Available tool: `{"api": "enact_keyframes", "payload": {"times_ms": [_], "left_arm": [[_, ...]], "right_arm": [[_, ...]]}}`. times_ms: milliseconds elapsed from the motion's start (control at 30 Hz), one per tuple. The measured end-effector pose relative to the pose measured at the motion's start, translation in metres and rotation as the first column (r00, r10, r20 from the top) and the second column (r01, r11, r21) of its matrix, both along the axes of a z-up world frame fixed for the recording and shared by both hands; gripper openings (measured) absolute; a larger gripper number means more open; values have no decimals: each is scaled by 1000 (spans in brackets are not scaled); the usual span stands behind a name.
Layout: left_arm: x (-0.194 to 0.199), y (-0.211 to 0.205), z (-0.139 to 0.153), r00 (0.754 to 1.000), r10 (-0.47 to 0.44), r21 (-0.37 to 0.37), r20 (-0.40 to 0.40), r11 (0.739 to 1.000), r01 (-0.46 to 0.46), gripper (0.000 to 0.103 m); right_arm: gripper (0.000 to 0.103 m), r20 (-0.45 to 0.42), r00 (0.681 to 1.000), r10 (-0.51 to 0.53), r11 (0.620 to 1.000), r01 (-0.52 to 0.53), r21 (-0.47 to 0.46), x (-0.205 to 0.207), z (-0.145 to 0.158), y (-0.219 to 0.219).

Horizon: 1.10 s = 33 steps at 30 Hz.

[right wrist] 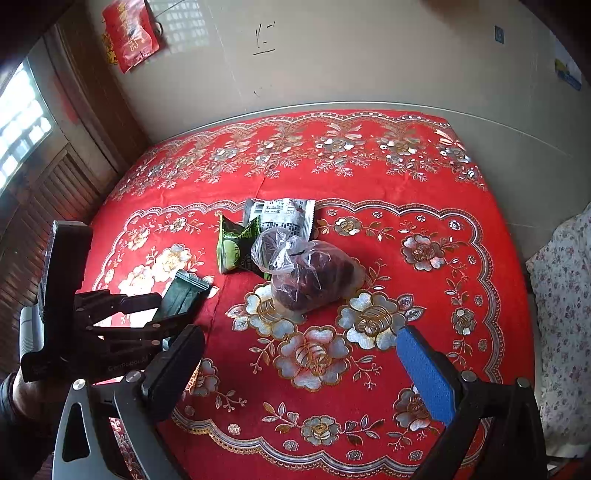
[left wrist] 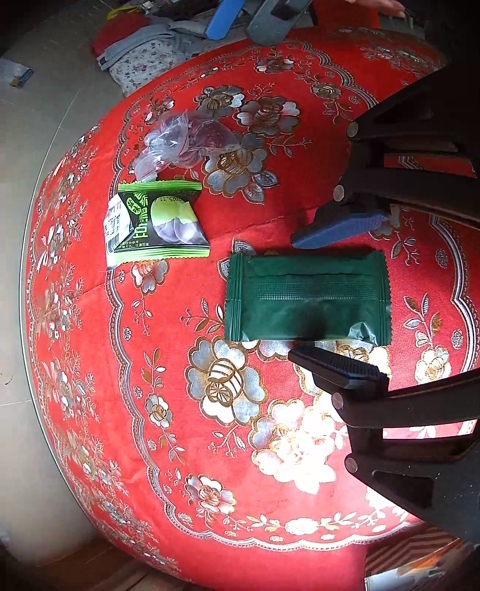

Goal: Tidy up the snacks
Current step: 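Grasp the dark green pack with the left tool while the right tool grasps the date bag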

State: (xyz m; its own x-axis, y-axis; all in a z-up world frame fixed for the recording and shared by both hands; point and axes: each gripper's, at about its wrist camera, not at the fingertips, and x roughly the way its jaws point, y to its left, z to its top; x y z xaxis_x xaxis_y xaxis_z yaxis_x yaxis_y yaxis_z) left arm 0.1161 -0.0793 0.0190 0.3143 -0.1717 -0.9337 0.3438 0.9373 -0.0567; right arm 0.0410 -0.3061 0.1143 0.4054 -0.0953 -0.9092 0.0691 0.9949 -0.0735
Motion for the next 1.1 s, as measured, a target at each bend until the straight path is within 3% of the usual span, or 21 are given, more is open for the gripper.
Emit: {"api": "enact_keyframes", "payload": {"times_ms": [67,133,400,433,467,500,700,800,967,1033,1067,1100], "left_arm": [[0,1,0,1000,0,10,16,1000,0,46],[1,4,-1,1000,1,-1,13,1000,-1,44],[1,7,0,1000,8,-16,13,1000,-8,43],[0,7,0,1000,8,-14,14,1000,-8,43],[0,7,0,1000,9,-14,15,1000,-9,43],[-1,7,0,1000,9,-14,17,1000,-8,43],[-6,9,2,1000,19,-13,25,1000,-19,42],[-10,14,4,999,30,-26,21,999,-30,42],[-17,24,5,999,45,-40,6,998,-45,42],[-19,26,7,999,52,-44,9,998,-52,42],[-19,28,7,998,58,-45,9,997,-58,42],[-19,29,7,998,66,-46,10,997,-66,42]], "right_arm": [[103,-2,1000,19,1000,-19,-9,11,-4,-2],[103,-6,999,35,999,-35,-13,24,-10,-4],[100,-60,993,101,993,-104,-52,62,-43,-12],[94,-87,990,112,993,-116,-39,64,-49,-13],[67,-120,986,114,993,-117,-18,65,-55,-14],[59,-110,988,111,992,-116,-42,62,-56,-14],[32,-90,991,99,995,-100,-2,42,-47,-17],[24,-74,994,79,997,-77,24,29,-42,-16],[22,-83,994,67,998,-65,24,18,-41,-14],[27,-82,995,48,999,-50,-13,18,-38,-13],[47,-78,996,42,999,-44,-24,19,-35,-13],[73,-55,998,38,999,-40,-36,18,-31,-12]]}}
